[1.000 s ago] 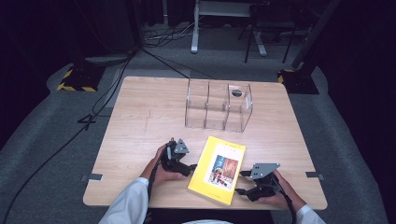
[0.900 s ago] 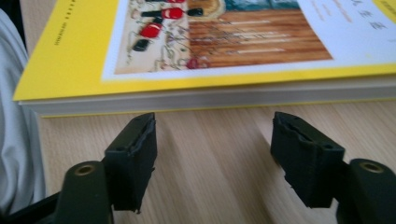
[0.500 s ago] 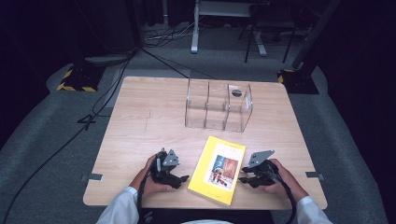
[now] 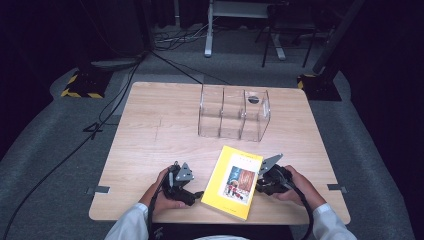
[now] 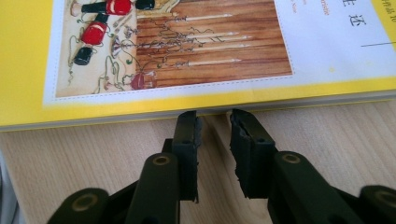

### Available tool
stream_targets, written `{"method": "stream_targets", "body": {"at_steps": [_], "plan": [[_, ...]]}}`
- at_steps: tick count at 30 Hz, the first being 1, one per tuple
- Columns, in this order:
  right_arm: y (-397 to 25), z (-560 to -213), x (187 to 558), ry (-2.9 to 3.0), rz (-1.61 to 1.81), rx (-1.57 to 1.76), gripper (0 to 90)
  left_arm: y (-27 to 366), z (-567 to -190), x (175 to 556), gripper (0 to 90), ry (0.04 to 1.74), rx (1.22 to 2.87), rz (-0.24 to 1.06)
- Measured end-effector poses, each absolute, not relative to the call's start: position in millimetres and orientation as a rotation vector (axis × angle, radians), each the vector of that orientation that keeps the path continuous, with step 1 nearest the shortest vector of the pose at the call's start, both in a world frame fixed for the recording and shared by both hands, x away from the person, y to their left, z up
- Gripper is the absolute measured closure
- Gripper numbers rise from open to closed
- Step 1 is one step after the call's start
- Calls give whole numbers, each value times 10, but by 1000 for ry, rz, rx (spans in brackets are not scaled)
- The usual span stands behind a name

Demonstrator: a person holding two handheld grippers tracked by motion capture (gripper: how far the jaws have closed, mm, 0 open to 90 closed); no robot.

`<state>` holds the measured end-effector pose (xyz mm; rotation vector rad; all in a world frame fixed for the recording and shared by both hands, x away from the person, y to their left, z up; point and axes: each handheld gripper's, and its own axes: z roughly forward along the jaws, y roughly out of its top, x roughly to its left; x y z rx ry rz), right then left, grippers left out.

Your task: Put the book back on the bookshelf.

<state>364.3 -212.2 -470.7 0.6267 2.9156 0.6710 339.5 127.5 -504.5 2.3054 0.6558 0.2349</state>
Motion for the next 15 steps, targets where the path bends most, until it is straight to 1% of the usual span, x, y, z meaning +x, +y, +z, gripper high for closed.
{"method": "stream_targets", "body": {"at_steps": [3, 9, 15], "plan": [[-2153, -4724, 3615, 2896, 719, 625, 773, 1276, -5045, 3395, 138, 654, 2306, 236], [-2212, -4761, 3608, 2896, 827, 643, 842, 1294, -5045, 3375, 139, 650, 2306, 235], [-2206, -4786, 3568, 2895, 892, 627, 843, 1308, -5045, 3348, 141, 653, 2305, 237]]}}
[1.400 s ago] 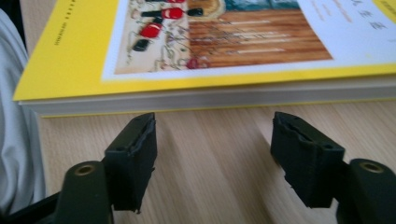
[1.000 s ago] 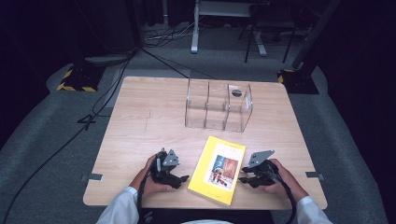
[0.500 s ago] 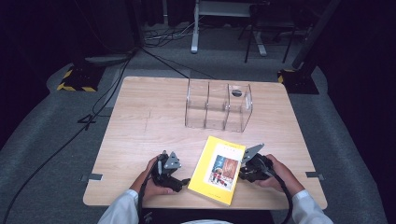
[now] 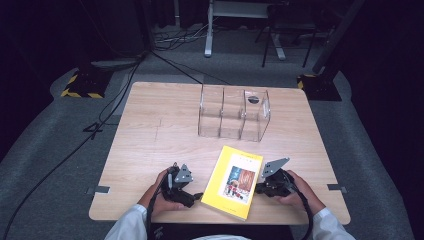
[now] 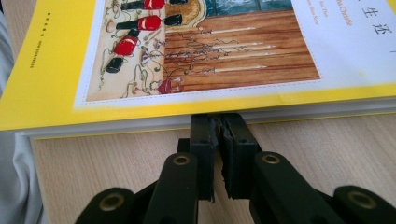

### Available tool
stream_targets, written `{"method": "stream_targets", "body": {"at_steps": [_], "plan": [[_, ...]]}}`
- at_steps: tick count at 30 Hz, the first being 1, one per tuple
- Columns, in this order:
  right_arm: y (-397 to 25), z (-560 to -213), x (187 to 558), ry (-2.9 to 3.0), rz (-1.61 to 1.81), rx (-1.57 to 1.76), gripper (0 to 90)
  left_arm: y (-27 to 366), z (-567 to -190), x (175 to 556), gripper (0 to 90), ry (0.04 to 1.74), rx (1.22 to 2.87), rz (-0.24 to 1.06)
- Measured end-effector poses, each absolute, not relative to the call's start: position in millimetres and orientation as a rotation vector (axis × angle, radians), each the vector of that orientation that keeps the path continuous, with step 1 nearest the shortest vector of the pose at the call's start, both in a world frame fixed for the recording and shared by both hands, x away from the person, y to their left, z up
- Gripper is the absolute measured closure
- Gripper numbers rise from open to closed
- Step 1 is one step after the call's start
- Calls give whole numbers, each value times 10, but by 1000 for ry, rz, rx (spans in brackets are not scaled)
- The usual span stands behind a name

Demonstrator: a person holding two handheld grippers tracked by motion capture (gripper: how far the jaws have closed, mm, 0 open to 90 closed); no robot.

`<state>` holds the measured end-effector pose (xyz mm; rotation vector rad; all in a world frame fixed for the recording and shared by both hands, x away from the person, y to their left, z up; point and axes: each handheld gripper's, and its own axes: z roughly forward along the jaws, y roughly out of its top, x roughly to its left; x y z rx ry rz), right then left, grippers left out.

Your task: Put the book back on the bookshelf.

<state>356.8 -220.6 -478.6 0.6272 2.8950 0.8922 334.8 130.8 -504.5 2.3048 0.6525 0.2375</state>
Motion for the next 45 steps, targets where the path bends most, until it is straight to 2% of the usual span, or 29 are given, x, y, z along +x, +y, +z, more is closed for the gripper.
{"method": "stream_targets", "body": {"at_steps": [15, 21, 32, 40, 43, 45], "plan": [[-2067, -4728, 3400, 2884, 1120, 532, 821, 1370, -5024, 3151, 159, 668, 2320, 234], [-2008, -4643, 3342, 2834, 1255, 522, 797, 1348, -4912, 2975, 178, 610, 2279, 226], [-1872, -4555, 3262, 2777, 1367, 491, 778, 881, -4742, 2735, 183, 430, 2260, 254], [-1790, -4487, 3297, 2724, 1435, 508, 789, 627, -4796, 2718, 190, 415, 2245, 292], [-1752, -4466, 3310, 2710, 1455, 513, 789, 601, -4794, 2726, 218, 431, 2227, 331], [-1737, -4458, 3317, 2704, 1460, 516, 789, 588, -4798, 2745, 284, 476, 2205, 362]]}}
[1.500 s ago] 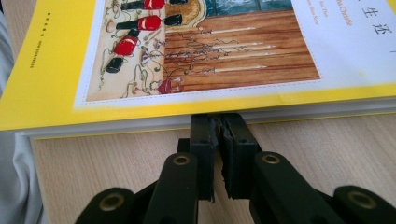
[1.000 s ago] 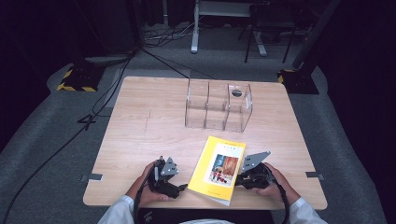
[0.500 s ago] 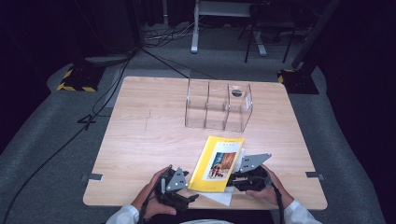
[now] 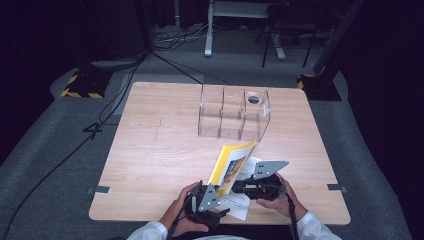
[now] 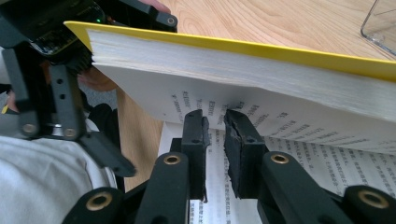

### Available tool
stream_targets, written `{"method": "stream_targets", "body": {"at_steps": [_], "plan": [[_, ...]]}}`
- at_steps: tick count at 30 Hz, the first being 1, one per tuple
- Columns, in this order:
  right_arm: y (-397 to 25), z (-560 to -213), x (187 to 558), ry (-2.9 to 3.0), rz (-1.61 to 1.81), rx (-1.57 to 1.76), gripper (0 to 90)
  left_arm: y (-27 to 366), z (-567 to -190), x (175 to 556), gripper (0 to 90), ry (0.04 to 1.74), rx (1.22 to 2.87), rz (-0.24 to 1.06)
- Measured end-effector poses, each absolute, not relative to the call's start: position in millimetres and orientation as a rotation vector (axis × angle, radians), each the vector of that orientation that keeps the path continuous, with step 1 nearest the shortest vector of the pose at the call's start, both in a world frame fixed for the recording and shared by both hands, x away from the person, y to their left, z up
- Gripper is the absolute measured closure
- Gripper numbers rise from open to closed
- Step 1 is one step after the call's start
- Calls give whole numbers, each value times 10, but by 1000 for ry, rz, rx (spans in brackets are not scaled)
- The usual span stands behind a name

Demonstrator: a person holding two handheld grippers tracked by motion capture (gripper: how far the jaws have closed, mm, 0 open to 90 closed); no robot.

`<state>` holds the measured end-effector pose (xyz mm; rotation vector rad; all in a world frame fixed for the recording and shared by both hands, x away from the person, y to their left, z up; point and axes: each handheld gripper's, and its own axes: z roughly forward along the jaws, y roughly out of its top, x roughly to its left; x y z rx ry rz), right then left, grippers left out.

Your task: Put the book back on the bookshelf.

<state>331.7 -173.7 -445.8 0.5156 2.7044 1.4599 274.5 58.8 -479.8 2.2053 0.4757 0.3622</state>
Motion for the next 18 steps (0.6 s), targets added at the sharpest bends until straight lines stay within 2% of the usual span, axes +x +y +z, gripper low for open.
{"method": "stream_targets", "body": {"at_steps": [3, 4, 5, 6, 9, 13, 14, 15, 18], "plan": [[-1736, -4457, 3317, 2704, 1457, 513, 789, 620, -4794, 2765, 366, 484, 2185, 372], [-1738, -4458, 3315, 2703, 1457, 514, 789, 620, -4794, 2765, 442, 484, 2185, 372], [-1738, -4458, 3315, 2703, 1457, 514, 789, 643, -4790, 2774, 442, 498, 2172, 376], [-1741, -4460, 3314, 2702, 1457, 511, 785, 701, -4772, 2808, 579, 501, 2150, 371], [-1746, -4459, 3319, 2696, 1461, 518, 760, 757, -4756, 2826, 696, 481, 2134, 375], [-1771, -4452, 3317, 2695, 1472, 504, 716, 794, -4744, 2839, 764, 455, 2166, 408], [-1805, -4432, 3296, 2685, 1475, 466, 646, 838, -4743, 2865, 778, 461, 2171, 409], [-1805, -4432, 3296, 2685, 1475, 466, 646, 870, -4742, 2882, 778, 462, 2175, 409], [-1885, -4361, 3255, 2635, 1510, 413, 567, 1027, -4733, 2961, 787, 454, 2183, 394]]}}
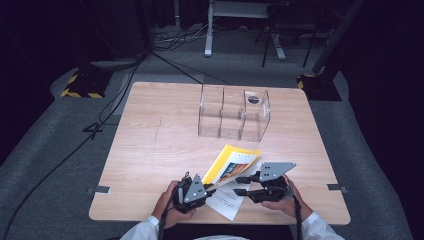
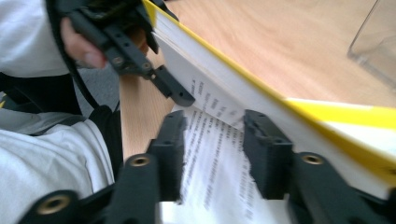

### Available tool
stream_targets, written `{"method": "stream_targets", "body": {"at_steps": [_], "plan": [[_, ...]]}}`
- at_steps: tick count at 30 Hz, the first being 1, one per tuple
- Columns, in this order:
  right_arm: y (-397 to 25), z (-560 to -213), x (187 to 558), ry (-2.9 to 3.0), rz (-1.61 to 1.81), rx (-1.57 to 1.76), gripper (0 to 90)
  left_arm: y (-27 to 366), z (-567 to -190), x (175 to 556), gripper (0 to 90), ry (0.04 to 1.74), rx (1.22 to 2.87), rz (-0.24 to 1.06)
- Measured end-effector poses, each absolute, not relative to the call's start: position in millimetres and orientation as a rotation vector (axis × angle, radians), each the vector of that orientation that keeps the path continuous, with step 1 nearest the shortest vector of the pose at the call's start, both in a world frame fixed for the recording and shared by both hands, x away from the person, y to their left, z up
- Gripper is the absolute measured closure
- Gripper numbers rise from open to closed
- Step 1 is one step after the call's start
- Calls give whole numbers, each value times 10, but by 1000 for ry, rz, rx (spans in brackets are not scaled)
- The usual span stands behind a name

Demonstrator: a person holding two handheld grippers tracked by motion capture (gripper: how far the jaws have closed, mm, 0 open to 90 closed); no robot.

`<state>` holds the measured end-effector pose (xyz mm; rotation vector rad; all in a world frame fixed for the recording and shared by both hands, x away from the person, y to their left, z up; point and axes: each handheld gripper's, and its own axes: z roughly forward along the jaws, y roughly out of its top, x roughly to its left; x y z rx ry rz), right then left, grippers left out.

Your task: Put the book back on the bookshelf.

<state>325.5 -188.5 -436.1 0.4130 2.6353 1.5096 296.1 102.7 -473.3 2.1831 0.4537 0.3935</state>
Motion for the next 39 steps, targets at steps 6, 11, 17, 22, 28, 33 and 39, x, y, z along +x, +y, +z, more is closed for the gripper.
{"method": "stream_targets", "body": {"at_steps": [6, 11, 17, 22, 28, 33, 39], "plan": [[-1981, -4133, 3187, 2502, 1553, 305, 442, 1231, -4725, 3078, 786, 430, 2189, 348], [-1839, -4106, 3258, 2489, 1491, 219, 382, 1346, -4731, 3149, 775, 419, 2196, 311], [-1668, -4241, 3409, 2549, 1415, 157, 363, 1426, -4739, 3181, 756, 424, 2199, 299], [-1670, -4344, 3474, 2575, 1340, 169, 377, 1499, -4734, 3215, 749, 437, 2192, 290], [-1727, -4546, 3562, 2533, 1101, 227, 528, 1616, -4730, 3278, 737, 448, 2196, 269], [-1833, -4659, 3641, 2519, 1144, 225, 680, 1737, -4721, 3353, 714, 489, 2180, 254], [-1734, -4649, 3557, 2485, 1102, 147, 752, 1785, -4694, 3370, 611, 534, 2194, 303]]}}
